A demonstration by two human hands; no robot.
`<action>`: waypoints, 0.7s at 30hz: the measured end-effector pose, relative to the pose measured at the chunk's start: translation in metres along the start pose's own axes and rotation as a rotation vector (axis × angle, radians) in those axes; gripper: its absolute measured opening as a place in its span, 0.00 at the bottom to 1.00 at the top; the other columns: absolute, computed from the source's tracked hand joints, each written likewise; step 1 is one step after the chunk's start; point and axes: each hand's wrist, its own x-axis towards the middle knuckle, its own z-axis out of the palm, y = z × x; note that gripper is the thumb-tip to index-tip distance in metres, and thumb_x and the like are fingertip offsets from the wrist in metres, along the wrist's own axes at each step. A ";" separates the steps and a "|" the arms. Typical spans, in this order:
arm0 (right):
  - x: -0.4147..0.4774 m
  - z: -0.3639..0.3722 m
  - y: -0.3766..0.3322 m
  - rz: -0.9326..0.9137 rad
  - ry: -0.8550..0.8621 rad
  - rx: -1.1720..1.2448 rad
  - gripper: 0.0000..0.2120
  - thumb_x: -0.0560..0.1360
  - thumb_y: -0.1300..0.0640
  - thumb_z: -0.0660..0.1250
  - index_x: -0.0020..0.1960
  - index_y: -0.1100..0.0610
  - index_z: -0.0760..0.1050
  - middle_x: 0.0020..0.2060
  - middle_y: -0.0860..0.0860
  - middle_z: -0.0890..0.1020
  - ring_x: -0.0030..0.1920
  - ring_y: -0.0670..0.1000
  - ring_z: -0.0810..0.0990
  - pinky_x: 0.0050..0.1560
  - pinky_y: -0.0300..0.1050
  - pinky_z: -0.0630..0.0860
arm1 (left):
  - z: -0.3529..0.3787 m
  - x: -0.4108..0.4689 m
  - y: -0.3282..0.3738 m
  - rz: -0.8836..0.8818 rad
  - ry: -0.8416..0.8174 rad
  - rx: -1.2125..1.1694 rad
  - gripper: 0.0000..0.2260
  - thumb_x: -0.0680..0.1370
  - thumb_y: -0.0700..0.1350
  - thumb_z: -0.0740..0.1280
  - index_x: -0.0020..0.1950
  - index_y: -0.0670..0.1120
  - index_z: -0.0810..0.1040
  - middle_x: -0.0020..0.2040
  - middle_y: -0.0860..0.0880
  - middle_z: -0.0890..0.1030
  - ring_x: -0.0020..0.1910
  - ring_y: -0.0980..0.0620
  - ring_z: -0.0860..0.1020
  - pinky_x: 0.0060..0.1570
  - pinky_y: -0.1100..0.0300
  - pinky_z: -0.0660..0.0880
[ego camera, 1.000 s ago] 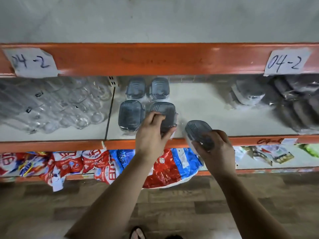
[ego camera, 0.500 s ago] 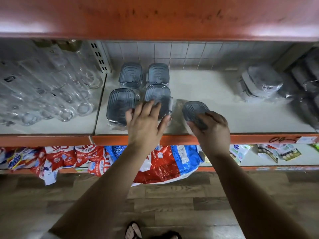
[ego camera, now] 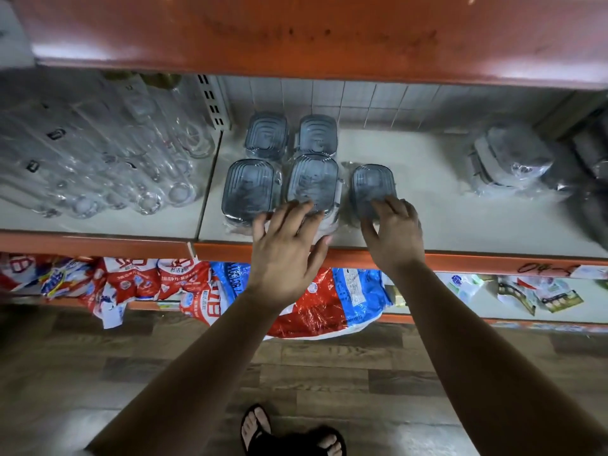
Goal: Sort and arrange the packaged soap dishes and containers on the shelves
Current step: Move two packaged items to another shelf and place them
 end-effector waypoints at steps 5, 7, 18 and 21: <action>-0.051 -0.027 -0.022 -0.033 0.008 0.079 0.17 0.77 0.58 0.65 0.64 0.63 0.75 0.60 0.61 0.77 0.60 0.64 0.73 0.62 0.55 0.70 | -0.046 -0.018 0.004 -0.029 -0.003 0.003 0.17 0.80 0.53 0.58 0.61 0.47 0.79 0.61 0.47 0.78 0.60 0.45 0.76 0.58 0.47 0.65; -0.072 -0.042 -0.038 -0.049 0.007 0.097 0.16 0.77 0.59 0.66 0.63 0.64 0.76 0.57 0.62 0.79 0.58 0.65 0.74 0.61 0.56 0.71 | -0.069 -0.030 0.003 -0.038 -0.024 0.013 0.17 0.80 0.53 0.58 0.60 0.47 0.80 0.60 0.47 0.79 0.58 0.45 0.77 0.58 0.47 0.64; -0.154 -0.117 -0.165 -0.216 0.148 0.267 0.12 0.76 0.62 0.67 0.59 0.60 0.78 0.53 0.56 0.81 0.55 0.60 0.76 0.57 0.53 0.74 | -0.196 -0.097 -0.069 -0.116 0.171 0.079 0.16 0.78 0.52 0.59 0.55 0.45 0.81 0.53 0.46 0.79 0.50 0.44 0.78 0.54 0.48 0.63; -0.162 -0.122 -0.220 -0.310 0.198 0.282 0.10 0.75 0.63 0.67 0.56 0.61 0.78 0.51 0.56 0.81 0.53 0.60 0.77 0.55 0.52 0.75 | -0.234 -0.114 -0.105 -0.177 0.228 0.069 0.15 0.78 0.52 0.59 0.56 0.46 0.80 0.52 0.46 0.79 0.50 0.43 0.77 0.54 0.47 0.65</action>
